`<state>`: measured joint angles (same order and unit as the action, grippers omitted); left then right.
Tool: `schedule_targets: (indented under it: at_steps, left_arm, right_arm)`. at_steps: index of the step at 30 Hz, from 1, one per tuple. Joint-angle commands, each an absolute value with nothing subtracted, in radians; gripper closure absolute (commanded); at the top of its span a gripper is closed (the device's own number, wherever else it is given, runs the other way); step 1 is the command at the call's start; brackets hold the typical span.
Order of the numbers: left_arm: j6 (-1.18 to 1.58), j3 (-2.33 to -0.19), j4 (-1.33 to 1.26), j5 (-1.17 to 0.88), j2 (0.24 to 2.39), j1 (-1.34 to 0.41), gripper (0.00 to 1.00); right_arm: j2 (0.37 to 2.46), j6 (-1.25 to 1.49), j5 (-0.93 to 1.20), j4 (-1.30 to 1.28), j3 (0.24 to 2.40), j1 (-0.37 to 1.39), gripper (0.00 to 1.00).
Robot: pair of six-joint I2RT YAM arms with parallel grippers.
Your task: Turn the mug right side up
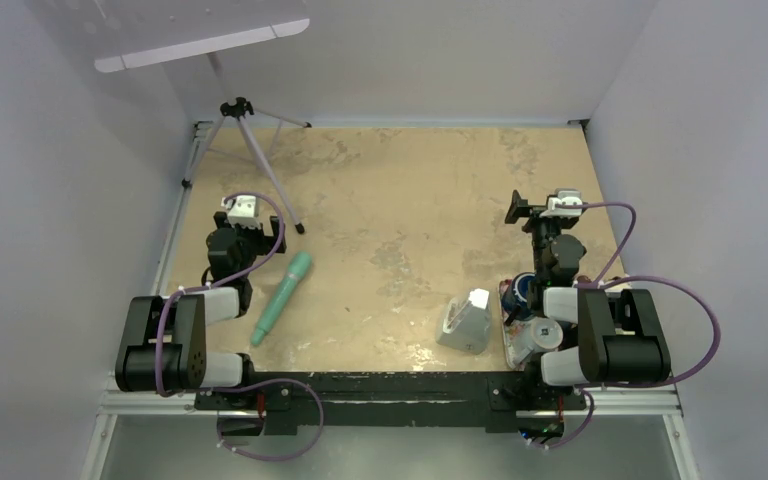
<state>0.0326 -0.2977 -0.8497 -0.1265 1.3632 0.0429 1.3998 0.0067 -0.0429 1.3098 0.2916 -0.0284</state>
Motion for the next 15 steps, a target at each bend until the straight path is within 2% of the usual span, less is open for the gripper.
schedule_targets:
  at_steps: [1,7,10,12,14,15]
  left_arm:
    - [0.018,-0.329,-0.865,-0.13,1.34,0.039,0.0]
    - [0.022,-0.322,-0.901,-0.131,1.346,0.04,0.0]
    - [0.049,-0.344,-0.85,-0.231,1.308,0.079,0.0]
    - [0.086,-0.434,-0.67,-0.31,1.272,0.131,0.0]
    - [0.049,-0.588,-0.38,-0.373,1.255,0.165,0.0]
    - [-0.021,-0.672,-0.204,-0.423,1.255,0.165,0.0]
  right_arm:
    - [1.391,-0.009,-0.064,1.36,0.314,-0.033,0.01]
    - [1.37,0.012,-0.108,1.342,0.321,-0.032,0.01]
    - [1.235,0.087,-0.224,1.05,0.422,-0.033,0.01]
    - [1.153,0.118,-0.212,0.838,0.507,-0.032,0.01]
    - [1.091,0.155,-0.182,0.614,0.596,-0.032,0.02]
    - [1.067,0.183,-0.159,0.499,0.645,-0.031,0.08]
